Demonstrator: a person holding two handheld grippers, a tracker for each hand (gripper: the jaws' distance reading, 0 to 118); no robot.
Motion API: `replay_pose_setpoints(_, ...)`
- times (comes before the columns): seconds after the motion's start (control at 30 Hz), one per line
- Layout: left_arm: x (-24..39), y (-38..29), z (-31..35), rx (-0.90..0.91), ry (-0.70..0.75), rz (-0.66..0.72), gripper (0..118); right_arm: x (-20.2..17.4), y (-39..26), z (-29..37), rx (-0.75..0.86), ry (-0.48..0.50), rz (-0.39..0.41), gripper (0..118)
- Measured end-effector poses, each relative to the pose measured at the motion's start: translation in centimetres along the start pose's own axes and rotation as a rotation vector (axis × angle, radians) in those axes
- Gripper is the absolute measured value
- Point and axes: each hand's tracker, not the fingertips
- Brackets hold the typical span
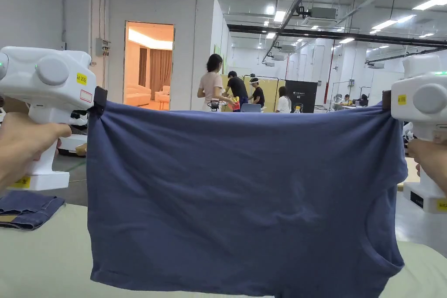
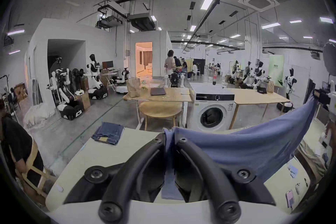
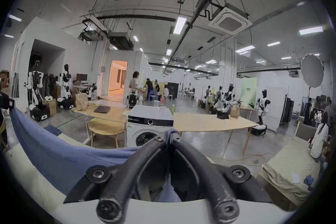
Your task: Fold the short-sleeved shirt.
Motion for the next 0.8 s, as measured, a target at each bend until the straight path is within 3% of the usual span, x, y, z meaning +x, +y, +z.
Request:
replay_pose_setpoints(0.23, 0.4, -3.6, 0.3, -0.021, -0.005, -0.017, 2, 0.1, -2.6, 1.4, -0.012, -0.007, 0.038, 0)
replay_pose_setpoints(0.43, 0.1, -9.9, 1.1, -0.065, -0.039, -0.015, 2, 0.4, -8.6, 4.9, -0.073, -0.010, 0.062, 0)
replay_pose_setpoints(0.8, -0.1, -21.5, 8.8, -0.100, -0.080, -0.011, 2, 2.2, -19.4, 14.7, -0.206, 0.020, 0.072, 0)
